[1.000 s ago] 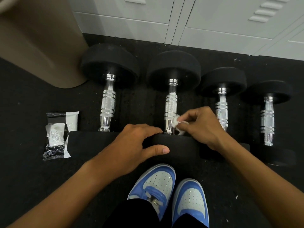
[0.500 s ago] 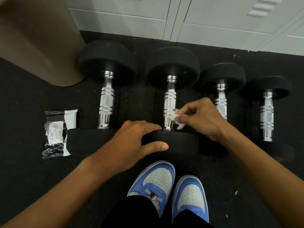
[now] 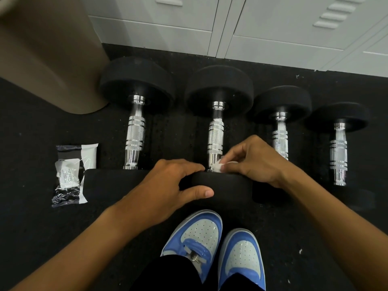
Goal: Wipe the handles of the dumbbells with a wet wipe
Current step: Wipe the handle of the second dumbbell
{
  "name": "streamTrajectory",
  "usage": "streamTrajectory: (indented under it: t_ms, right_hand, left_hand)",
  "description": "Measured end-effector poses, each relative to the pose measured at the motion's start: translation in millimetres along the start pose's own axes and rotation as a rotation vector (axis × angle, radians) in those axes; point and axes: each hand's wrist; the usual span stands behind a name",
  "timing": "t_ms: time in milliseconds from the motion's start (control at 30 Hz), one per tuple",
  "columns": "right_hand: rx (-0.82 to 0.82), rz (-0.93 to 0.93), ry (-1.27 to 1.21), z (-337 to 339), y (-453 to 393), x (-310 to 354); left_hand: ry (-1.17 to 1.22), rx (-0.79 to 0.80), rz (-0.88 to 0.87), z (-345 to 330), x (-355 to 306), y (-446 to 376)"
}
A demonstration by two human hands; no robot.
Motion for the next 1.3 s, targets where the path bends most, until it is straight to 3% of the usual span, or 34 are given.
streamTrajectory:
  t_ms: [133, 300, 467, 600, 767, 933, 1033, 1200, 1300]
  right_hand:
    - [0.027, -0.049, 0.025, -2, -11, -2]
    - [-0.083, -0.069, -0.302, -2, 0, -1]
    - [-0.093, -0.134, -0.250, -13, -4, -1]
    - [-0.287, -0.123, -0.302, -9, -14, -3]
    - [-0.197, -0.140, -0.249, -10, -15, -3]
    - [-0.376, -0.099, -0.269, -12, -17, -3]
    - [-0.298, -0.117, -0.241, -17, -11, -5]
    - [-0.404, -0.097, -0.263, -10, -22, 2]
    - [-0.355, -0.071, -0.220, -15, -12, 2]
  left_hand:
    - [0.000, 0.002, -0.008, 0, -2, 0]
    - [0.017, -0.002, -0.008, 0, 0, 0]
    - [0.007, 0.002, -0.004, -1, 0, 0]
    - [0.005, -0.006, -0.011, -1, 1, 0]
    - [-0.002, 0.005, 0.003, 0, 2, 1]
    - [0.010, 0.005, 0.011, 0, 2, 0]
    - [0.011, 0.011, 0.024, 0, 2, 0]
    - [0.012, 0.005, 0.017, -1, 5, 0]
    - [0.016, 0.004, 0.023, 0, 5, 0]
Point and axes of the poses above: each hand's wrist, its own y-axis away from the middle knuckle, its own z-axis out of the back of the hand, x = y × z, and after that the axes turned 11 degrees about y, right-handed
